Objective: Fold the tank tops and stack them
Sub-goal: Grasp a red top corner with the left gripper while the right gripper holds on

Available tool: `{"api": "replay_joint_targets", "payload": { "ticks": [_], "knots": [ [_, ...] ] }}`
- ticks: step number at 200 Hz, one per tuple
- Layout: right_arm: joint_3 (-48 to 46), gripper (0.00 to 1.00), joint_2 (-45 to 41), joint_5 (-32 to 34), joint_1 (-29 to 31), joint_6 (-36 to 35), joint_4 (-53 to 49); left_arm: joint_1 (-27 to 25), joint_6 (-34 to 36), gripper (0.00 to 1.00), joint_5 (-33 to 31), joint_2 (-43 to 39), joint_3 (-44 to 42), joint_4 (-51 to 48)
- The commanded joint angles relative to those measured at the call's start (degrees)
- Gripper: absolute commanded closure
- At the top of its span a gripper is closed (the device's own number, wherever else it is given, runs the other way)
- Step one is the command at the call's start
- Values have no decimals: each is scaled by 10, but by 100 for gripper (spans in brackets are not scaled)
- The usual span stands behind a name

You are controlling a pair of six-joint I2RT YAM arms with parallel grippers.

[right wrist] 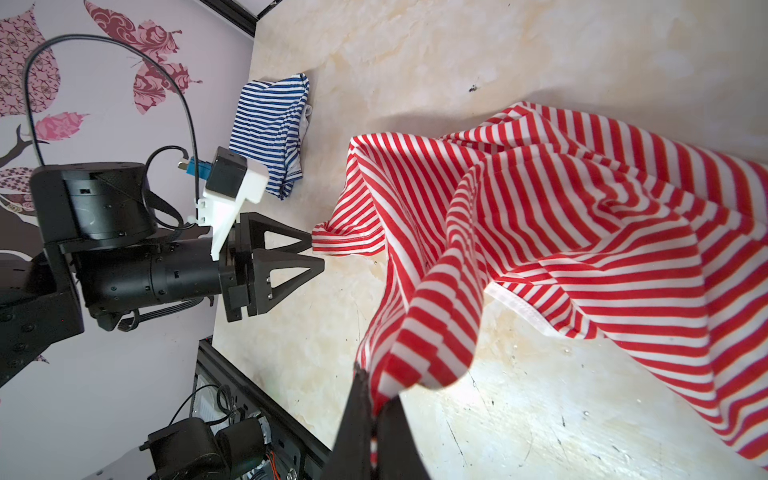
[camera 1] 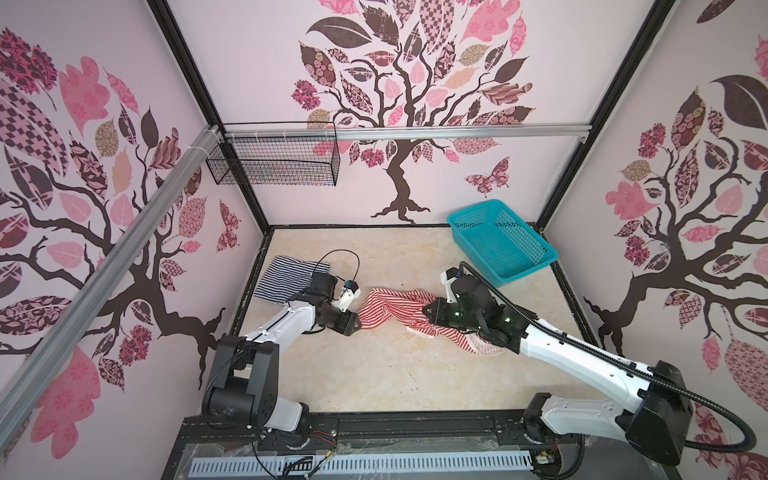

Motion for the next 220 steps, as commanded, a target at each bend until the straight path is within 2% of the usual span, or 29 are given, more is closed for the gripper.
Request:
{"api": "replay_joint_targets", "payload": {
  "ticks": [1, 20, 50, 71, 127, 175, 195, 220],
  "knots": [
    [19, 98, 5, -2, -3, -9, -7, 13, -7, 48, 42, 21, 26, 10],
    [27, 98, 5, -2, -3, -11, -14, 25, -4, 50, 50, 36, 34, 14],
    [31, 99, 5, -4, -3, -12, -22, 41, -20, 50, 26, 31, 31, 29],
    [33, 99, 5, -2, -3, -12, -24, 65, -23, 47, 56, 32, 34, 23],
    [39, 99, 10, -3, -3, -12, -25, 74, -4, 48, 135, 88, 51, -11],
    [38, 99, 9, -2, -3, -12, -27, 80, -4, 48, 156, 106, 60, -23],
    [39, 99, 10, -1, -3, -13, -28, 85, -5, 53, 175, 113, 69, -31],
    [42, 100, 8, 4, -3, -15, -34, 90, 6, 76, 207, 121, 80, -54]
  ]
}}
